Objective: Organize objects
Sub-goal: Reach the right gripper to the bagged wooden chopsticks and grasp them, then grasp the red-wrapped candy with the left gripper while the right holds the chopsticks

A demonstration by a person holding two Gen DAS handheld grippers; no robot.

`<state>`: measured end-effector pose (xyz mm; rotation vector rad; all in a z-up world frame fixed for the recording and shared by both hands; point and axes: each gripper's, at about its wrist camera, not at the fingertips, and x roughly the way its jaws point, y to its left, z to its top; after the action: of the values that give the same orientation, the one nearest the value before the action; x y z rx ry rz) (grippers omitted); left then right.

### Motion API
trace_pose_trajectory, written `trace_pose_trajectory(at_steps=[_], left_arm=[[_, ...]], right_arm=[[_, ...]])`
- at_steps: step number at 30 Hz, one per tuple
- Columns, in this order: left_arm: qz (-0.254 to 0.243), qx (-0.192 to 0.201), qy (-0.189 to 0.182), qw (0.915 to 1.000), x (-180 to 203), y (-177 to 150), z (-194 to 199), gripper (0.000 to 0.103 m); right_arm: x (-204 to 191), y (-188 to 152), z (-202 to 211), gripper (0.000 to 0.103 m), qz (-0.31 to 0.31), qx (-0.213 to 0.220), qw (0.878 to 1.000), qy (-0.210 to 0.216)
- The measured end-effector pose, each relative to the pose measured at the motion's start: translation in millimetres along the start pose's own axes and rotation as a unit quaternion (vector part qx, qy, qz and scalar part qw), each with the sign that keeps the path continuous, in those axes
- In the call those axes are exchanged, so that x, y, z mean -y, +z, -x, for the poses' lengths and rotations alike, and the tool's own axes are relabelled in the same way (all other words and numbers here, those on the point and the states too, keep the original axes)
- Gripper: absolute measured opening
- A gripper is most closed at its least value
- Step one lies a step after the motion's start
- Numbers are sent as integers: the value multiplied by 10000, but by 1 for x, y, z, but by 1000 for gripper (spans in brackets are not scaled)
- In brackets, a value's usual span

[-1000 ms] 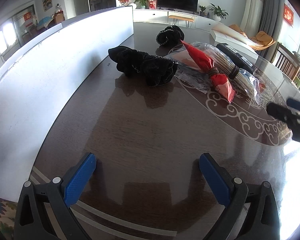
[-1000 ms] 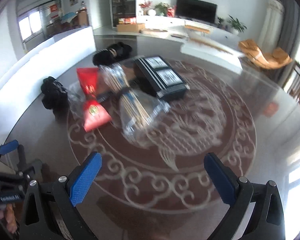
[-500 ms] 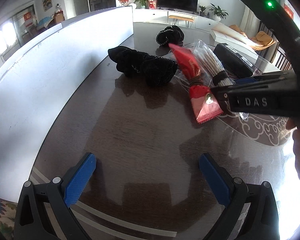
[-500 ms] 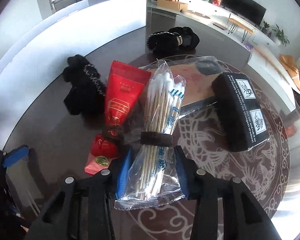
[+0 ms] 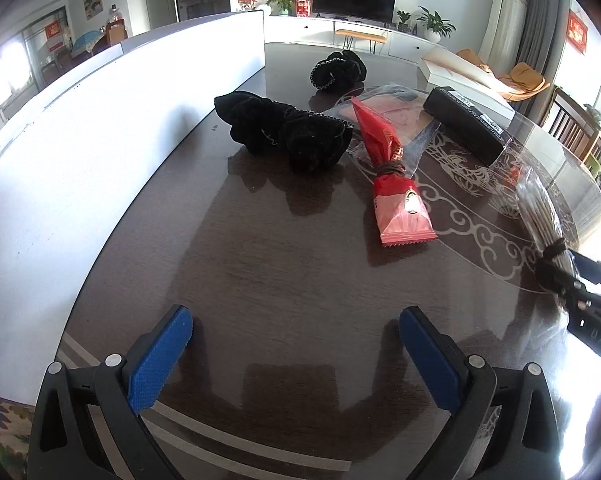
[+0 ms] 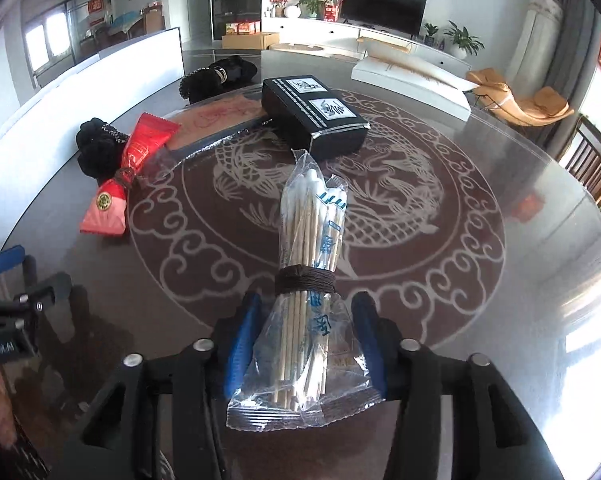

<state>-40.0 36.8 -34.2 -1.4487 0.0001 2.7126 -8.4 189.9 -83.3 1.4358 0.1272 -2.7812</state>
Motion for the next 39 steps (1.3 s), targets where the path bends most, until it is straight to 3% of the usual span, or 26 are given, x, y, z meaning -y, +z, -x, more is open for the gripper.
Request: trace_pose_trajectory(at_steps=[1,2,7,12,17,18,19,20,25,27,29,30,31,36,39], left_arm=[[15,0,-82,10000,-1,0,0,103],[35,-3,-174,9998,-1,0,1,103],[206,-173,-698,9972,-2,14,-2,103],[55,-319,-446,9985,19,54,-24,103],[-204,-419,-85,9989,41,76,-45,83],[-337,-321,10,9989,44,75,-44,66],[-458,-191,-36,9988,46,73,-41,41],[-565,-123,-94,9983,46,69,-37,29],[-827,-136,-322,9960,24,28,-7,27],[-817,-94,-342,9960,14,10,6,30],[-623,-126,-338,9974,7,2,12,52],[-544,-190,-397,9975,5,3,11,79],[-507,-168,-447,9976,5,4,10,92],[-456,-131,-142,9988,5,4,0,95],[-526,-122,-103,9985,6,2,-2,103]], right_arm=[[3,-5,2,82,-61,37,10000,29],[6,-11,1,93,-126,64,9999,62],[14,-11,-3,103,-421,40,9989,184],[10,-9,-8,103,-338,20,9993,127],[10,-9,-9,103,-337,20,9993,128],[10,-9,-9,103,-338,20,9993,128],[10,-9,-9,103,-337,19,9993,128],[10,-9,-9,103,-337,20,9993,128],[10,-8,-9,103,-336,20,9994,128],[10,-8,-9,103,-336,20,9994,129],[10,-8,-9,103,-335,20,9994,128],[10,-8,-9,103,-335,19,9994,129],[10,-8,-9,103,-335,19,9994,130],[10,-8,-9,103,-334,20,9994,129],[10,-8,-9,103,-334,20,9994,130]])
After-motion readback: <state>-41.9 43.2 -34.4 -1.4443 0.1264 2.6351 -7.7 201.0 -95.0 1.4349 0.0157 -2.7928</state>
